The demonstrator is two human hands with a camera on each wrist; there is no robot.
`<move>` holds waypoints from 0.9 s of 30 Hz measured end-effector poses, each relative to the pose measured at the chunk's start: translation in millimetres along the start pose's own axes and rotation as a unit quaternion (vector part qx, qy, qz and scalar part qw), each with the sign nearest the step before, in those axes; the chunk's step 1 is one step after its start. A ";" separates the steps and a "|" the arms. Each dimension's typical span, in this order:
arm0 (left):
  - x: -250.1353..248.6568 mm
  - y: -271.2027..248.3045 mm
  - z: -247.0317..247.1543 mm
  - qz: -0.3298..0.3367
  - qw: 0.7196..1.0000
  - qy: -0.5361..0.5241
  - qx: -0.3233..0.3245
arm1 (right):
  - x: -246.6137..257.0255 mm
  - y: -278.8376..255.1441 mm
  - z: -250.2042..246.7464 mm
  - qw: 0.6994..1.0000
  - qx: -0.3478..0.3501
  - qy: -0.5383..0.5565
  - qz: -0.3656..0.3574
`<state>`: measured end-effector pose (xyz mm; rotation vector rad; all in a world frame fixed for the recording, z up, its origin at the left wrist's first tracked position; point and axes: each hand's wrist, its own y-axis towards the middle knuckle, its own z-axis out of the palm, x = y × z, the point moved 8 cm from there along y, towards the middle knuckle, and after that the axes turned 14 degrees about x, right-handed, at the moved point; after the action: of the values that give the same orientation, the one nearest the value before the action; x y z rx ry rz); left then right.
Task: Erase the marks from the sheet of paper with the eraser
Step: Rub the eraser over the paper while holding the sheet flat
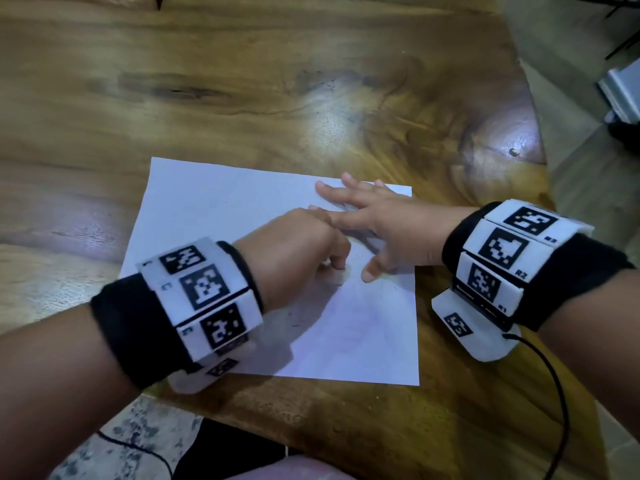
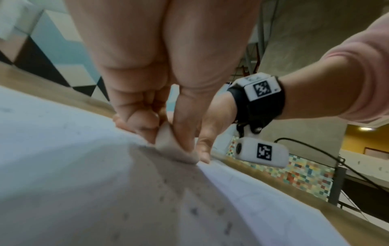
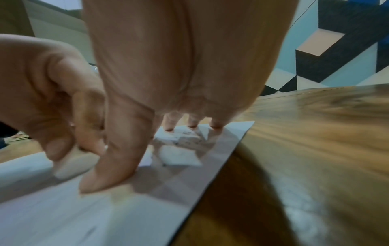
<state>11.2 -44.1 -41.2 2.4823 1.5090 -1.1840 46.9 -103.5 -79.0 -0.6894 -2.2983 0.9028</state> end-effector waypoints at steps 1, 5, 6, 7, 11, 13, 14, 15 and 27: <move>2.8 -4.8 8.4 0.007 1.000 0.010 0.028 | -0.1 -0.3 0.0 1.000 0.004 0.000 0.001; 14.7 -34.6 43.7 0.006 0.988 -0.013 0.152 | 0.1 -2.1 0.6 1.000 0.016 -0.011 0.006; 19.3 -34.4 44.2 -0.011 0.988 -0.032 0.151 | 0.4 -1.8 0.7 1.000 0.016 -0.010 0.006; 20.2 -30.1 36.8 -0.029 0.989 -0.064 0.132 | 0.5 -1.1 0.8 1.000 0.016 -0.009 0.006; -1.2 1.8 6.7 0.039 0.998 0.006 0.049 | 0.6 -0.7 -0.8 1.000 0.002 0.003 0.001; -2.6 7.3 2.4 0.049 0.998 0.015 0.036 | 0.7 -0.6 -0.6 1.000 -0.002 0.006 -0.001; -2.5 3.8 3.6 0.053 0.998 0.022 0.034 | 0.3 -0.4 -0.2 1.000 -0.001 0.004 0.000; -1.8 -5.2 8.0 0.050 0.997 0.031 0.051 | 0.0 0.0 0.2 1.000 0.001 0.003 0.002; 13.7 -16.7 -3.9 0.040 0.998 0.045 0.035 | -2.3 0.8 0.4 1.000 0.005 0.009 0.002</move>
<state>4.3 -23.3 -40.7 2.6476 1.3947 -1.1476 48.4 -104.6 -80.6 -0.6942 -2.2760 0.9055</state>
